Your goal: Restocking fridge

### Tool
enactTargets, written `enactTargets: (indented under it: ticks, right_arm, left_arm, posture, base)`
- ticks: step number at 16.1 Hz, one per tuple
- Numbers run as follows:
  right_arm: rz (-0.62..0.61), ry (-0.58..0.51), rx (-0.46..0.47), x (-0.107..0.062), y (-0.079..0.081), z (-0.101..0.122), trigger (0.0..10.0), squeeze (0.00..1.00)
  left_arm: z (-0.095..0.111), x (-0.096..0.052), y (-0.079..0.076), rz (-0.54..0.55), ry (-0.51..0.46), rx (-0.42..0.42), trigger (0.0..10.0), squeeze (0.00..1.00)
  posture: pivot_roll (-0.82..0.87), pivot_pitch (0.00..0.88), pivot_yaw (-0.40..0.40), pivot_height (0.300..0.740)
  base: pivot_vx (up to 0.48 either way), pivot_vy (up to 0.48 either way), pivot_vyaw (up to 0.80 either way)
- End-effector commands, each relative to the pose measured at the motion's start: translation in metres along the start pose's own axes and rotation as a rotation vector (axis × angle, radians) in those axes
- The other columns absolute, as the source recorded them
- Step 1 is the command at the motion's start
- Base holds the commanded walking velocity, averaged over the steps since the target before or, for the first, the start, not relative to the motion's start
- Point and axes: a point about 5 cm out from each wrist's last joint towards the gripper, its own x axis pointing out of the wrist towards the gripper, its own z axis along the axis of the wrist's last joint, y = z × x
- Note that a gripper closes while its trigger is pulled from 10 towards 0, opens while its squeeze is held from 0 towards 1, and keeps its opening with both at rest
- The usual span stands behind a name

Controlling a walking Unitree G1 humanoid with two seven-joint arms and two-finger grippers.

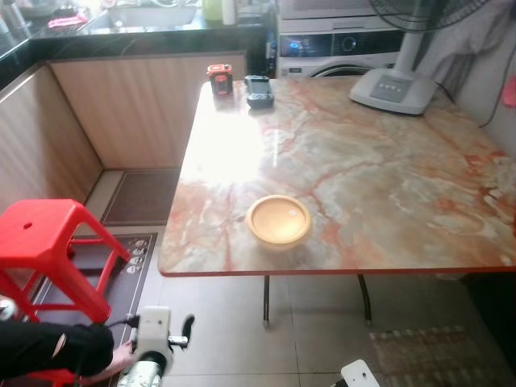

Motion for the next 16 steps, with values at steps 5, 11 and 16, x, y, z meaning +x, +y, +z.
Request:
enactTargets:
  ticks: [5,11,16]
  right_arm:
    - [0.000,0.007,0.014,0.000,0.005,-0.001,10.0,0.00]
    - [-0.004,0.003,0.007,0.000,0.004,-0.001,10.0,0.00]
    - [0.000,0.001,-0.005,0.000,0.004,0.001,10.0,0.00]
  left_arm:
    - [-0.013,-0.017,0.008,0.016,-0.022,-0.008,10.0,0.00]
    - [0.021,-0.034,0.024,0.004,-0.309,0.269,10.0,0.00]
    - [0.057,-0.036,0.020,-0.009,-0.483,0.447,10.0,0.00]
  posture:
    - [-0.03,0.000,0.065,0.740]
    - [-0.01,0.000,0.071,0.740]
    - [0.00,0.000,0.067,0.740]
  base:
    - [0.000,0.000,0.00]
    - [0.000,0.000,0.00]
    - [0.000,0.000,0.00]
